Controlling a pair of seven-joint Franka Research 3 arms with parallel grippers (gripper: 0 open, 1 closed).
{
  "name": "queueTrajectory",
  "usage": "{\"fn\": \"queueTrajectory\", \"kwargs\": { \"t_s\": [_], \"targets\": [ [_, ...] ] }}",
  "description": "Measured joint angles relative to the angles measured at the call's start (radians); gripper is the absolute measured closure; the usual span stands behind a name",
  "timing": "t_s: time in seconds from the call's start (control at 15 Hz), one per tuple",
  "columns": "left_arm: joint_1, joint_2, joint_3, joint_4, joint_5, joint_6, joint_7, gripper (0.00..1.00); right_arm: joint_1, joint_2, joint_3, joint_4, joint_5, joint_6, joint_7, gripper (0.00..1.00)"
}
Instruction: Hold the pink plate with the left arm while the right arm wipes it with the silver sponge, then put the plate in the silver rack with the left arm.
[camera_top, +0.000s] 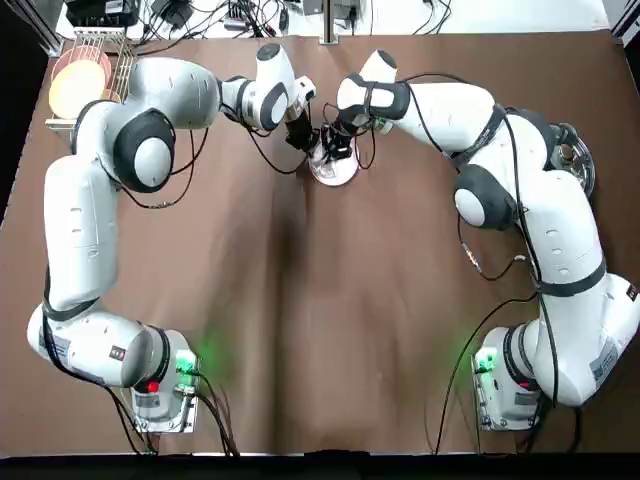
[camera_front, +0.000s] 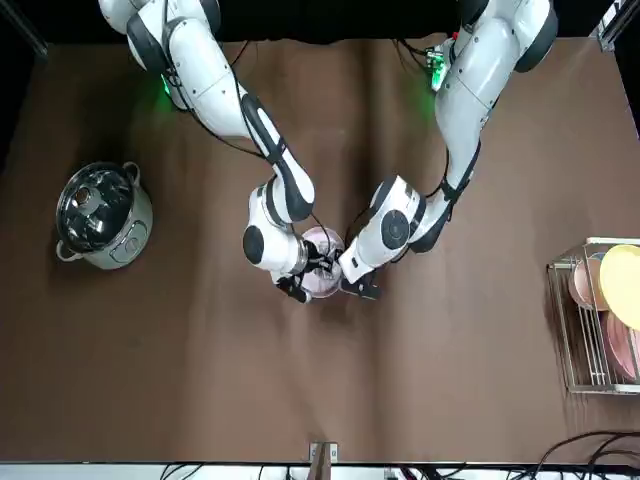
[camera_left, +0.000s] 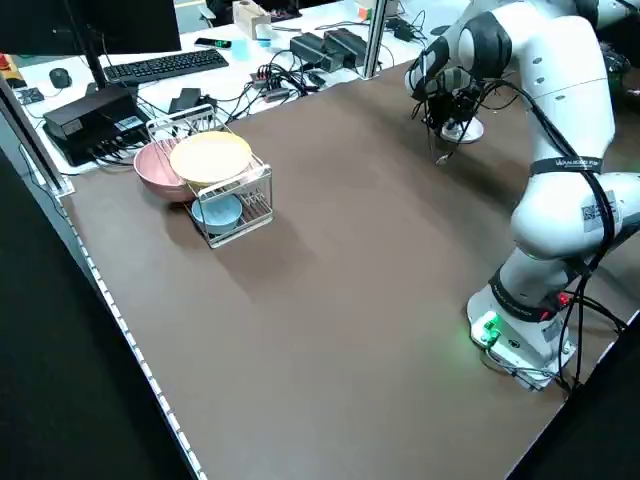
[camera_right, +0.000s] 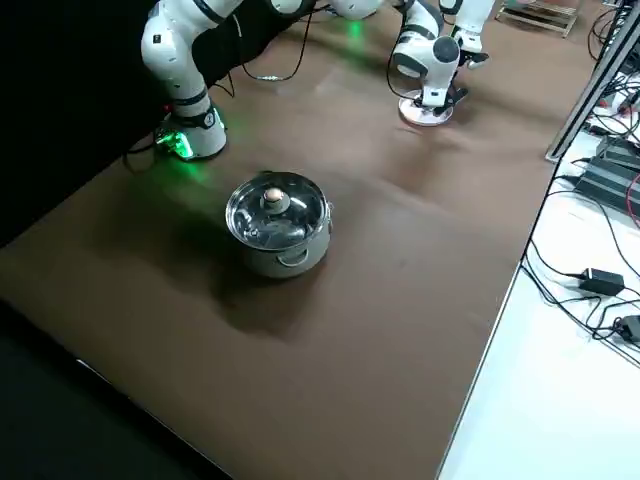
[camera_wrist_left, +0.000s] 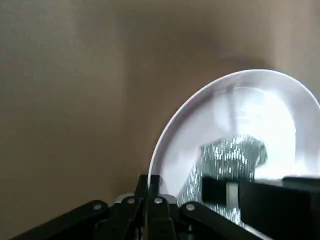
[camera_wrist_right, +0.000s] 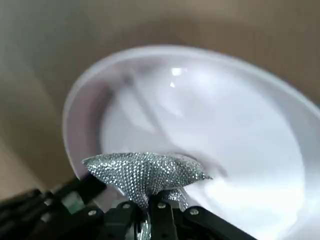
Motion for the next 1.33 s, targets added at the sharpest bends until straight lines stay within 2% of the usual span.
{"fn": "queueTrajectory", "kwargs": {
  "t_s": [0.13,0.53,0.8,1.07,1.13,1.2,1.33],
  "targets": [
    [0.000,0.000,0.000,0.000,0.000,0.000,0.000,0.97,-0.013,0.000,0.001,0.005,0.004,-0.106,0.001,0.91],
    [0.000,0.000,0.000,0.000,0.000,0.000,0.000,0.97,-0.063,-0.002,0.001,0.006,0.003,-0.219,0.001,0.91],
    [0.000,0.000,0.000,0.001,0.000,0.000,0.000,0.97,-0.110,-0.023,-0.017,0.018,-0.009,-0.343,0.000,0.91],
    [0.001,0.000,0.000,0.002,0.000,0.000,0.000,0.97,-0.127,-0.079,-0.100,0.060,-0.020,-0.566,0.000,0.91],
    [0.001,0.000,0.000,0.002,0.000,0.000,0.000,0.97,-0.128,-0.092,-0.147,0.082,-0.030,-0.657,-0.002,0.91],
    [0.001,0.000,0.000,0.002,0.000,0.000,0.000,0.97,-0.135,-0.104,-0.231,0.105,-0.067,-0.799,-0.058,0.91],
    [0.001,0.000,0.000,0.002,0.000,0.000,0.000,0.97,-0.148,-0.104,-0.288,0.106,-0.097,-0.859,-0.142,0.91]
  ]
}}
